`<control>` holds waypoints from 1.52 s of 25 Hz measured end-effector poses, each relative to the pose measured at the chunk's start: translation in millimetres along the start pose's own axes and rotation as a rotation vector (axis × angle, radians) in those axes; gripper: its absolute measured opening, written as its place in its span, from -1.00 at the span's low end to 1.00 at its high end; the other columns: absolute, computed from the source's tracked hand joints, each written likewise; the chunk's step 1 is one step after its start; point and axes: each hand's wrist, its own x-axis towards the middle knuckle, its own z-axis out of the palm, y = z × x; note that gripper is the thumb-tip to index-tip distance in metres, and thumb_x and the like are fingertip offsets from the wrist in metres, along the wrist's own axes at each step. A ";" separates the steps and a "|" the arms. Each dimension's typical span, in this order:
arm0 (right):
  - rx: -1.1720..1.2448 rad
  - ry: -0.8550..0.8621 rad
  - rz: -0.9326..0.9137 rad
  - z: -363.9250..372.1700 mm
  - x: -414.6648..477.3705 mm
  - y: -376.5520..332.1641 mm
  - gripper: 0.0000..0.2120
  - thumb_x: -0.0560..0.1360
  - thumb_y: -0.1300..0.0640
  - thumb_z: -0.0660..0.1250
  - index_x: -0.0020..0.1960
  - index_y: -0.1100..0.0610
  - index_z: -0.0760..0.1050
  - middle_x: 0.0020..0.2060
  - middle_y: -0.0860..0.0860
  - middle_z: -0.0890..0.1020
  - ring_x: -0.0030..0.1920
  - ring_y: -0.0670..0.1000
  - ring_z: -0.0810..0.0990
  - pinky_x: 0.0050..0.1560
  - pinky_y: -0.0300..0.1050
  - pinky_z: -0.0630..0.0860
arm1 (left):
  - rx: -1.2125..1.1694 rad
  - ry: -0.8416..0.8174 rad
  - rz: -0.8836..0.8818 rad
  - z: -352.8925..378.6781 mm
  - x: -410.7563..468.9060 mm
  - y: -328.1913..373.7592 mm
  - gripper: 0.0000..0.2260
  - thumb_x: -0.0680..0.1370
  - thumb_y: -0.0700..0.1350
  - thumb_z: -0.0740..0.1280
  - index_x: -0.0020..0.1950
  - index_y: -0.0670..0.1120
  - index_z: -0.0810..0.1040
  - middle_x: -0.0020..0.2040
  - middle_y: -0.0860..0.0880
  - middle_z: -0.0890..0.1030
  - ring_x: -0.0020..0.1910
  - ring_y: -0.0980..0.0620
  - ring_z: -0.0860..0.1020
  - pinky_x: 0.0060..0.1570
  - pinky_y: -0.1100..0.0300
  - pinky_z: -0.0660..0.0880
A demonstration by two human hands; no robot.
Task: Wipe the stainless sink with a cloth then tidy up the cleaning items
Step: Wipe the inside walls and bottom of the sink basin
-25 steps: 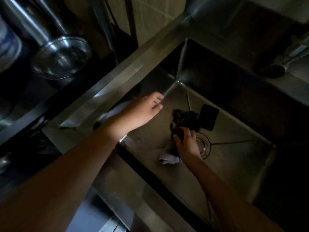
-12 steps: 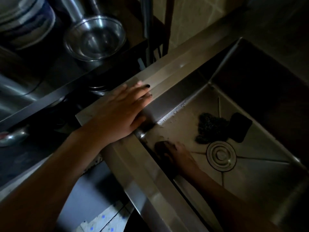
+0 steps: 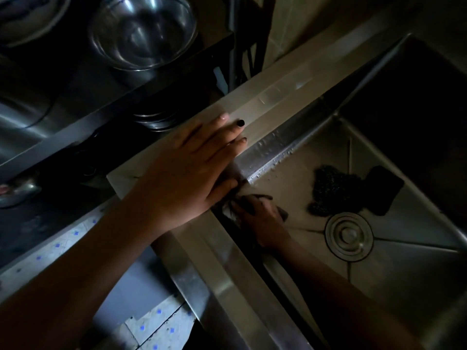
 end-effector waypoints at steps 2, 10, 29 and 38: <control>0.050 0.043 0.128 0.3 13.2 2.6 -0.42 0.32 0.06 0.45 0.32 -0.05 0.41 0.19 0.16 0.53 0.02 0.26 0.53 0.02 0.04 0.49 | 0.004 0.012 -0.003 -0.5 -0.3 0.6 -0.50 0.53 0.10 0.06 0.40 -0.10 0.30 0.46 -0.08 0.27 0.47 -0.09 0.14 0.40 0.00 0.08; 0.296 0.150 0.641 0.6 -14.7 9.9 -0.65 0.52 -0.05 0.22 0.29 -0.02 0.45 0.19 0.17 0.42 0.18 0.19 0.34 0.24 -0.05 0.21 | 0.023 0.018 -0.015 -0.4 1.1 3.1 -0.49 0.53 0.12 0.03 0.42 -0.09 0.28 0.47 -0.07 0.25 0.48 -0.09 0.11 0.41 0.00 0.03; 0.326 0.068 0.491 -4.4 0.9 3.3 -0.72 0.52 0.04 0.25 0.18 0.10 0.50 0.09 0.21 0.44 0.10 0.23 0.38 0.16 0.02 0.31 | 0.021 0.057 -0.009 4.8 -0.9 1.8 -0.51 0.54 0.10 0.08 0.41 -0.08 0.28 0.47 -0.07 0.25 0.48 -0.08 0.12 0.41 -0.01 0.05; 0.170 0.159 0.394 -5.3 37.6 -5.7 -0.76 0.38 0.08 0.43 -0.09 0.24 0.53 -0.14 0.30 0.51 -0.08 0.30 0.51 -0.06 0.10 0.46 | 0.011 0.048 0.005 2.6 -0.7 1.0 -0.48 0.52 0.12 0.07 0.42 -0.10 0.27 0.47 -0.09 0.25 0.48 -0.09 0.12 0.42 -0.05 0.07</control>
